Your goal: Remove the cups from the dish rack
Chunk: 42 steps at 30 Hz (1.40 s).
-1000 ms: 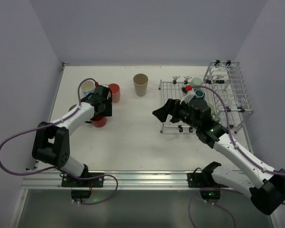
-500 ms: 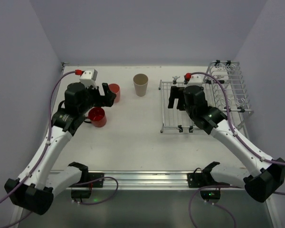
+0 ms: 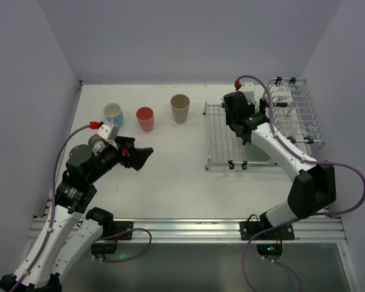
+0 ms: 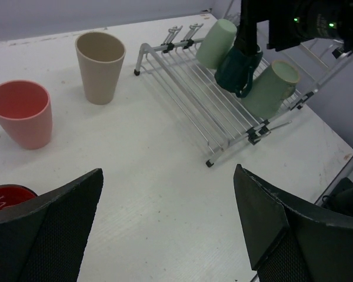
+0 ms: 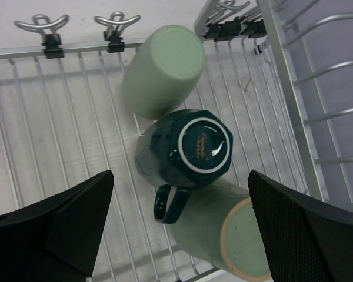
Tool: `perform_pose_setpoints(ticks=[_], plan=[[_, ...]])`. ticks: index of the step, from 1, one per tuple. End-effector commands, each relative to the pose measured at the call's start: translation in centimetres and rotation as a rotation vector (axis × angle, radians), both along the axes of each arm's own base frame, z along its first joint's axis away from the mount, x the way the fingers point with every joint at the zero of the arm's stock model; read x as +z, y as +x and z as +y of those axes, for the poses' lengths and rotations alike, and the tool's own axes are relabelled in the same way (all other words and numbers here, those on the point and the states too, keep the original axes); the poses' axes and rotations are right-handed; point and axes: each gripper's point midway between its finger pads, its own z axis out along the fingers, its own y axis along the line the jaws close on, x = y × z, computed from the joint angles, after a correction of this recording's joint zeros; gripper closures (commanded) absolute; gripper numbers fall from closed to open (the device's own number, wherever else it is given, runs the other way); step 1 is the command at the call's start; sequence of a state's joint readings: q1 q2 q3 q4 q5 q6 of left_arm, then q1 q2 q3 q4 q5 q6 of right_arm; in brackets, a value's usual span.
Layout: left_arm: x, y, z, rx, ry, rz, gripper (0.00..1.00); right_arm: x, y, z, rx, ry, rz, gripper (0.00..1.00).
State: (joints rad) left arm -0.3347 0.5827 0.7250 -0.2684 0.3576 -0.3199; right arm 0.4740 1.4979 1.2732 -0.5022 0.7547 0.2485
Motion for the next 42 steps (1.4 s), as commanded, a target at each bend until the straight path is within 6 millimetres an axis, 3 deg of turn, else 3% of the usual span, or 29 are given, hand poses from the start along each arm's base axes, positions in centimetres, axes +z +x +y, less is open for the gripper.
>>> perform_pose_setpoints(ticks=[1, 5, 13, 18, 42], plan=[[0.9, -1.6, -1.7, -0.096, -0.008, -0.077, 0.05, 1.7, 1.0, -2.7, -0.096, -0.076, -0.044, 0.01], [-0.2, -2.3, -2.8, -0.142, 0.019, -0.064, 0.05, 0.9, 1.9, -3.9, -0.117, -0.104, -0.032, 0.01], [-0.7, -4.1, -4.0, -0.198, 0.049, -0.069, 0.05, -1.0, 3.6, -2.4, -0.104, 0.022, -0.057, 0.01], [-0.9, -4.6, -4.5, -0.224, 0.054, -0.063, 0.05, -1.7, 3.6, -3.2, -0.167, 0.085, -0.086, 0.01], [-2.0, -3.9, -4.7, -0.208, 0.085, -0.032, 0.04, -6.0, 4.5, -4.3, -0.226, 0.232, -0.065, 0.01]])
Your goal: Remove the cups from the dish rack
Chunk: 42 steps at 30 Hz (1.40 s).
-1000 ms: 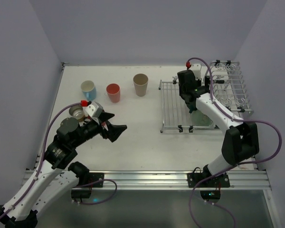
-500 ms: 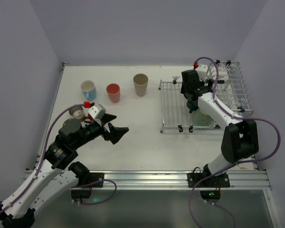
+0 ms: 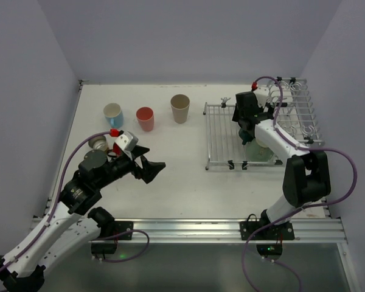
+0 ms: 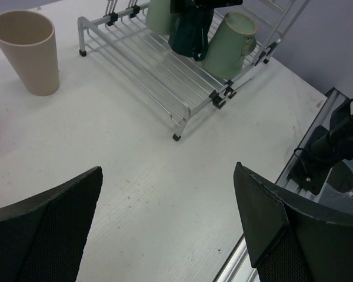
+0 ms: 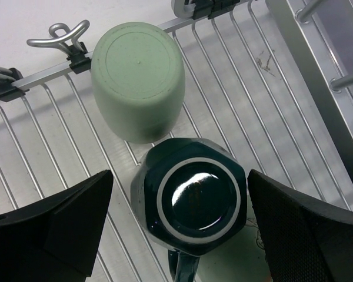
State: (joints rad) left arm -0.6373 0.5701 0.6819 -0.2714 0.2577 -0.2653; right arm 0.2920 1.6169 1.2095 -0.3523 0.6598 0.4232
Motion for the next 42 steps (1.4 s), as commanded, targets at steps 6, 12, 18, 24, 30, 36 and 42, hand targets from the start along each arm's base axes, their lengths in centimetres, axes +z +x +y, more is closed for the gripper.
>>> perform_pose_setpoints(ticks=[6, 12, 18, 24, 30, 36, 42], plan=[[-0.3, 0.4, 0.2, 0.010, 0.024, -0.012, 0.04, -0.5, 2.0, 0.9, 0.010, 0.075, -0.059, 0.01], [-0.4, 0.6, 0.3, 0.016, 0.026, -0.008, 0.04, -0.3, 2.4, 1.8, 0.050, 0.122, -0.094, 0.18], [-0.5, 0.9, 0.3, 0.023, 0.028, -0.002, 0.04, 0.3, 2.4, 3.4, 0.124, 0.181, -0.117, 0.20], [-0.6, 1.2, 0.5, 0.035, 0.029, 0.002, 0.04, -1.3, 2.7, 3.7, 0.132, 0.175, -0.057, 0.02], [-0.9, 1.6, 0.7, 0.046, 0.033, 0.015, 0.04, -1.8, 2.7, 4.7, 0.171, 0.205, -0.017, 0.05], [-1.1, 1.9, 0.6, 0.053, 0.030, 0.026, 0.04, -1.7, 2.6, 5.3, 0.199, 0.225, -0.015, 0.26], [0.5, 1.8, -0.6, 0.017, -0.048, 0.049, 0.04, 2.5, 2.9, 5.7, 0.238, 0.235, -0.121, 0.79]])
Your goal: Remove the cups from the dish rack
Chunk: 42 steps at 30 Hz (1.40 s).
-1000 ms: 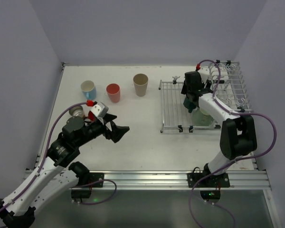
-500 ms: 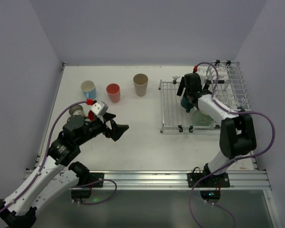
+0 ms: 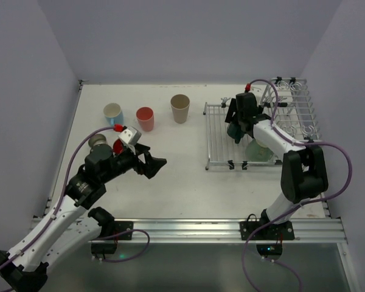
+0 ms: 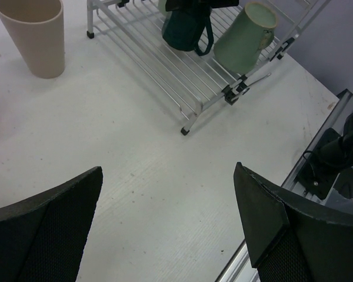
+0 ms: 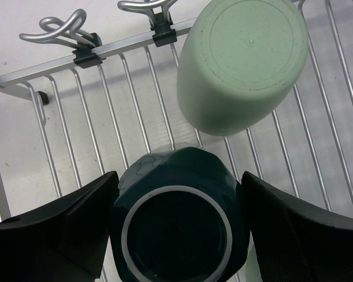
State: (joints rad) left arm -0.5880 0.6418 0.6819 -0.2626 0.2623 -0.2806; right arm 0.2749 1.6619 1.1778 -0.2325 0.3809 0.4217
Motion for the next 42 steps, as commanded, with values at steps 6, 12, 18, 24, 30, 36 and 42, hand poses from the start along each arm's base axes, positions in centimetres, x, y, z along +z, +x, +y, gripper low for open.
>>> perform_pose_setpoints(ticks=[6, 12, 18, 24, 30, 36, 42], plan=[[4.0, 0.0, -3.0, -0.085, -0.214, 0.049, 0.04, 10.0, 0.6, 2.4, 0.070, 0.153, -0.255, 0.96], [3.4, 1.4, -5.6, -0.130, -0.326, 0.122, 0.04, 13.4, 0.0, 3.2, 0.103, 0.227, -0.339, 1.00], [3.2, 3.8, -7.7, -0.137, -0.384, 0.156, 0.04, 14.8, -0.6, 4.3, 0.135, 0.308, -0.360, 1.00], [3.9, 7.3, -10.0, -0.129, -0.386, 0.141, 0.06, 17.5, -2.6, 6.6, 0.217, 0.484, -0.422, 1.00], [4.2, 10.7, -12.6, -0.149, -0.418, 0.130, 0.11, 19.4, -5.0, 8.2, 0.291, 0.623, -0.466, 1.00], [5.5, 12.8, -14.5, -0.176, -0.451, 0.101, 0.14, 21.3, -7.6, 10.1, 0.415, 0.735, -0.495, 1.00], [5.1, 13.0, -16.8, -0.265, -0.474, 0.154, 0.18, 21.7, -9.1, 11.3, 0.489, 0.811, -0.499, 1.00]])
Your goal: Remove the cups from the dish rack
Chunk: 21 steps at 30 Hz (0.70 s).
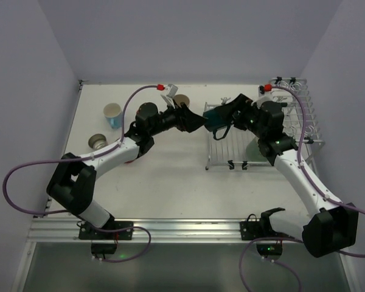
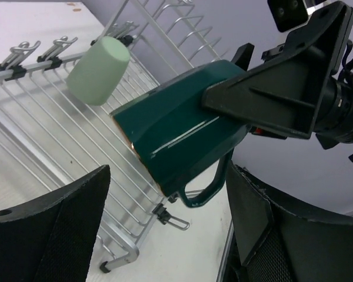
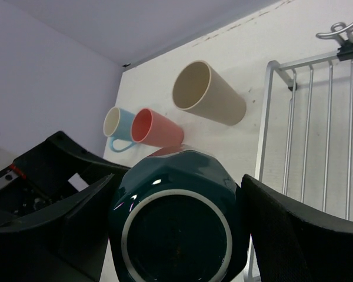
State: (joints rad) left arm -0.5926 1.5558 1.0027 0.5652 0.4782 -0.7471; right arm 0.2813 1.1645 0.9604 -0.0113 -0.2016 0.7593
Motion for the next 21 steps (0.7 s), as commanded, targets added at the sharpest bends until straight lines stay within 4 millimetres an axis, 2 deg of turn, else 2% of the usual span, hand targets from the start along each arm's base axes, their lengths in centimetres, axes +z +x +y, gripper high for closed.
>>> perform_pose_setpoints(ticks=[1, 5, 9, 11, 12, 13, 15, 16, 17, 18, 19, 20, 21], plan=[[3.0, -0.7, -1.9, -0.093, -0.083, -0.057, 0.19, 6.2, -1.6, 1.8, 0.107, 0.140, -0.181, 1.00], [2.6, -1.1, -2.7, -0.120, -0.094, -0.043, 0.22, 6.5, -2.1, 2.5, 0.153, 0.187, -0.195, 1.00], [3.6, -1.9, -2.8, -0.138, -0.130, -0.062, 0.30, 5.8, -2.7, 3.4, 0.201, 0.249, -0.169, 1.00], [4.2, -2.6, -2.8, -0.143, -0.163, -0.078, 0.43, 5.9, -2.8, 3.7, 0.221, 0.272, -0.175, 1.00], [5.1, -2.8, -2.5, -0.130, -0.183, -0.095, 0.49, 5.1, -2.9, 4.0, 0.236, 0.288, -0.148, 1.00], [5.0, -3.1, -2.3, -0.123, -0.190, -0.091, 0.63, 5.0, -3.0, 4.2, 0.245, 0.298, -0.144, 1.00], [6.2, -3.1, -1.5, -0.083, -0.218, -0.119, 0.81, 4.5, -3.3, 4.8, 0.281, 0.323, -0.120, 1.00], [6.0, -3.3, -1.2, -0.074, -0.220, -0.119, 0.97, 4.4, -3.5, 5.2, 0.298, 0.335, -0.113, 1.00], [6.4, -3.6, -0.9, -0.066, -0.233, -0.134, 1.00, 4.8, -3.7, 5.6, 0.318, 0.366, -0.119, 0.97], [7.5, -3.7, -0.3, -0.042, -0.255, -0.156, 1.00, 4.2, -4.0, 6.3, 0.342, 0.379, -0.098, 0.92], [7.7, -4.0, 0.1, -0.034, -0.262, -0.167, 1.00, 4.1, -4.4, 6.8, 0.370, 0.389, -0.093, 0.76], [7.8, -4.3, 0.3, -0.029, -0.270, -0.176, 1.00, 4.3, -4.6, 7.3, 0.390, 0.400, -0.097, 0.65], [8.7, -4.8, 0.9, -0.020, -0.289, -0.197, 1.00, 4.2, -5.1, 8.0, 0.413, 0.402, -0.087, 0.53]])
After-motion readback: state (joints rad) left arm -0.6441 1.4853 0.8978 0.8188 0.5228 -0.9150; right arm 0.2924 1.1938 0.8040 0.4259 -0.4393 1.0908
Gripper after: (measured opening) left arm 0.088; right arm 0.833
